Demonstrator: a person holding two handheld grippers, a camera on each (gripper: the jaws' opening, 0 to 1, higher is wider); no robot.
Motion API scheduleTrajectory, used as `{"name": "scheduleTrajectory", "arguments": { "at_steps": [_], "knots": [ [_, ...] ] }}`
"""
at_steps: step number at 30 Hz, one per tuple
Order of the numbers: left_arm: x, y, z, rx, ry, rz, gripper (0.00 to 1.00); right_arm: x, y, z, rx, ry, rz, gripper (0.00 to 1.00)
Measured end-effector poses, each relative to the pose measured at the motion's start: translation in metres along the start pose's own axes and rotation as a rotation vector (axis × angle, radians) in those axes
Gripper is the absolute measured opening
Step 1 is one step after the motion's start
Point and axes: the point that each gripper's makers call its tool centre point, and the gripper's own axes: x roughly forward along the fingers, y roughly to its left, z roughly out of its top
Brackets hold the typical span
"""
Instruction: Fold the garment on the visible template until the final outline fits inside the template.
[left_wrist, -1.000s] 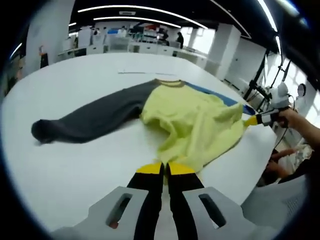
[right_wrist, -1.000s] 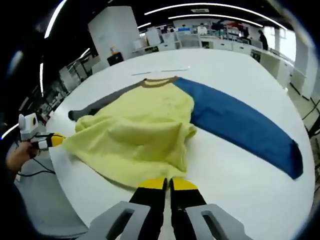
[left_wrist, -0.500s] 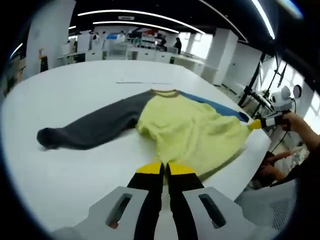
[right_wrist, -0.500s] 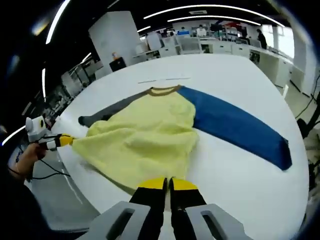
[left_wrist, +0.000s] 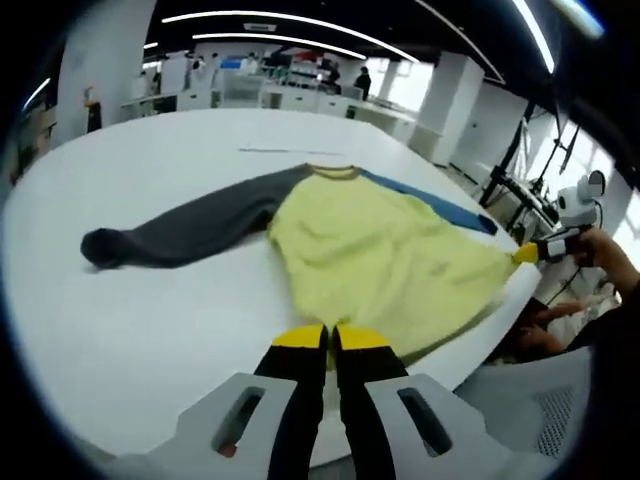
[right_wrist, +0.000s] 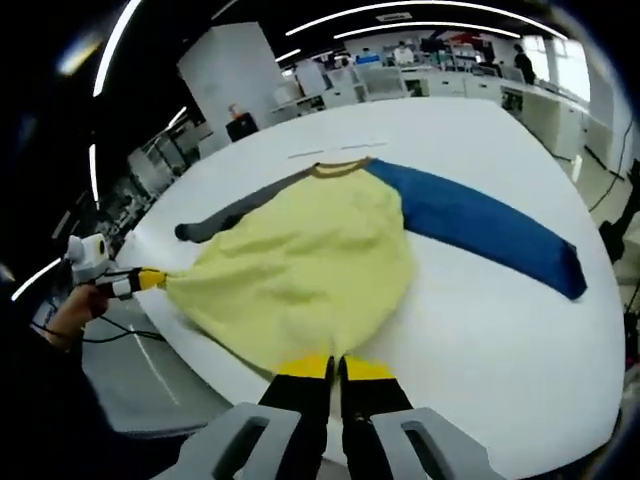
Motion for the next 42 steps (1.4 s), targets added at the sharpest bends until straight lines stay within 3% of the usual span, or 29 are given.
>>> {"name": "scheduleTrajectory", "arguments": {
  "at_steps": [6, 11, 20, 29, 34, 38, 42],
  "knots": [
    [0.003, 0.006, -0.028, 0.049, 0.080, 0.038, 0.00, 0.004, -0.021, -0.021, -0.027, 0.067, -0.085, 0.00],
    [0.008, 0.006, -0.045, 0.038, 0.123, 0.043, 0.00, 0.012, -0.027, -0.034, 0.010, 0.096, -0.087, 0.00],
    [0.013, 0.007, -0.061, 0.046, 0.167, 0.067, 0.00, 0.024, -0.033, -0.054, -0.001, 0.153, -0.112, 0.00],
    [0.014, 0.008, -0.067, 0.044, 0.178, 0.082, 0.00, 0.025, -0.035, -0.058, 0.023, 0.152, -0.111, 0.00],
    [0.008, 0.007, -0.057, -0.007, 0.161, 0.071, 0.00, 0.013, -0.021, -0.036, 0.181, 0.059, -0.020, 0.00],
    [0.002, 0.006, -0.044, -0.024, 0.149, 0.063, 0.00, -0.001, -0.025, -0.023, 0.171, 0.043, -0.043, 0.00],
    [0.002, 0.006, -0.038, -0.007, 0.143, 0.073, 0.00, 0.000, -0.027, -0.019, 0.168, 0.033, -0.047, 0.00]
  ]
}}
